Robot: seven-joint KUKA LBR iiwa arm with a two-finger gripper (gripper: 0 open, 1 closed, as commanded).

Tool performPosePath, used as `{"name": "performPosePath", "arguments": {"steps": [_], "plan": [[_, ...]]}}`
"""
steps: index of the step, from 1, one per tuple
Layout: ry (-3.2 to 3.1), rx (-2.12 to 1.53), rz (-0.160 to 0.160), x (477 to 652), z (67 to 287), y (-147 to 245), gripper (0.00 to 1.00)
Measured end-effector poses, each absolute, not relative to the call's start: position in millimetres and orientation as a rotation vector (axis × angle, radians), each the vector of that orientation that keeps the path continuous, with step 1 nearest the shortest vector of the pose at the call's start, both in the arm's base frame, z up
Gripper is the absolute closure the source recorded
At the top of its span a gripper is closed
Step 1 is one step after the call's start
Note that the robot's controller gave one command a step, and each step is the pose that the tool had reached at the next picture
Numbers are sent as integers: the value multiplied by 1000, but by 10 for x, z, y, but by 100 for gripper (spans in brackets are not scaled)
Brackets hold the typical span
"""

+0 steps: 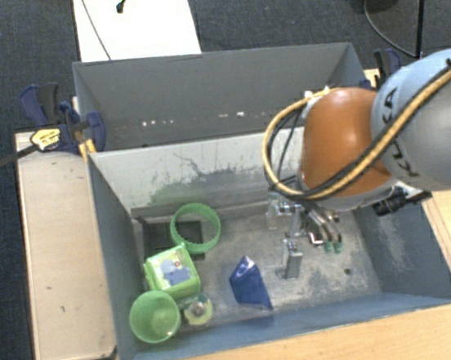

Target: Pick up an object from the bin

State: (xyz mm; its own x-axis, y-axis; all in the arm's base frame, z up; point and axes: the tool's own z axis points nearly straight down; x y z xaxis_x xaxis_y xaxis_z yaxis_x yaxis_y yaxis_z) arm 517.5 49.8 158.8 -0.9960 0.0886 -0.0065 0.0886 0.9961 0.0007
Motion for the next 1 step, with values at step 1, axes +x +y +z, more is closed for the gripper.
{"name": "performPosePath", "arguments": {"steps": [1], "plan": [[3127,193,6,5284,1500,724,0]]}}
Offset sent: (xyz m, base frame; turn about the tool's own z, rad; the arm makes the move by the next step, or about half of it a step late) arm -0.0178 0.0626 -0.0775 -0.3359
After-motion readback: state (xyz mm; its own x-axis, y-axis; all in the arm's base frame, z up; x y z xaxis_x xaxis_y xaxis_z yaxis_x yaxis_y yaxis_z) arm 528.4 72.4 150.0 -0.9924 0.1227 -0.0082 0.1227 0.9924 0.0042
